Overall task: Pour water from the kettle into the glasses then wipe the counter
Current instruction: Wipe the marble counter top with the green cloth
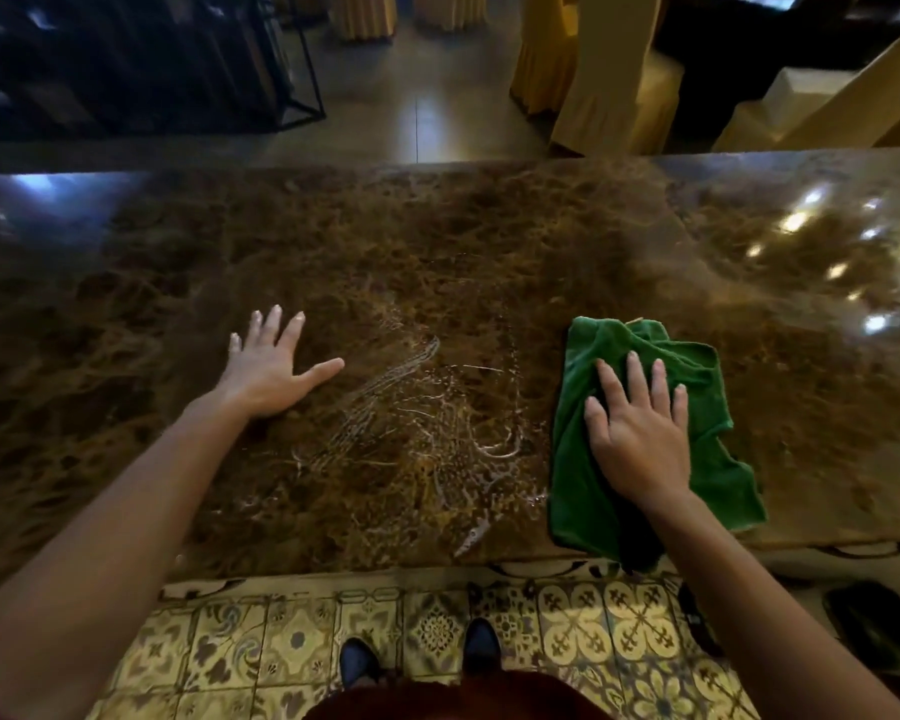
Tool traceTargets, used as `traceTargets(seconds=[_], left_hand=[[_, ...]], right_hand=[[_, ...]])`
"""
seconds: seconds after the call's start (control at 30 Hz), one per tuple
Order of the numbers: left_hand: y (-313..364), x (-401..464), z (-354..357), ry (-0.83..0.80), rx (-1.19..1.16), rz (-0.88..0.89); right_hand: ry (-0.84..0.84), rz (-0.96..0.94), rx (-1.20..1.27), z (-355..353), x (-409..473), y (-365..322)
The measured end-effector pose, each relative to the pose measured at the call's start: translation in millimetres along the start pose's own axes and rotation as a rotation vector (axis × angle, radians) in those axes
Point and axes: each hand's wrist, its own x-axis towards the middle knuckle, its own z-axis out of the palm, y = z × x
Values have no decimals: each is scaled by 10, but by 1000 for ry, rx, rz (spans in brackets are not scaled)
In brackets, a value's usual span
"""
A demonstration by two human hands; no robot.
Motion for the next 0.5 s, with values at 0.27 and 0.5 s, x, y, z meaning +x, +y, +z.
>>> traceTargets(seconds=[0.27, 0.5], left_hand=[[-235, 3, -149, -49, 34, 131], [-267, -18, -114, -11, 23, 180]], right_hand=[[2, 25, -14, 127, 228, -852], [-33, -33, 2, 189, 474, -1546]])
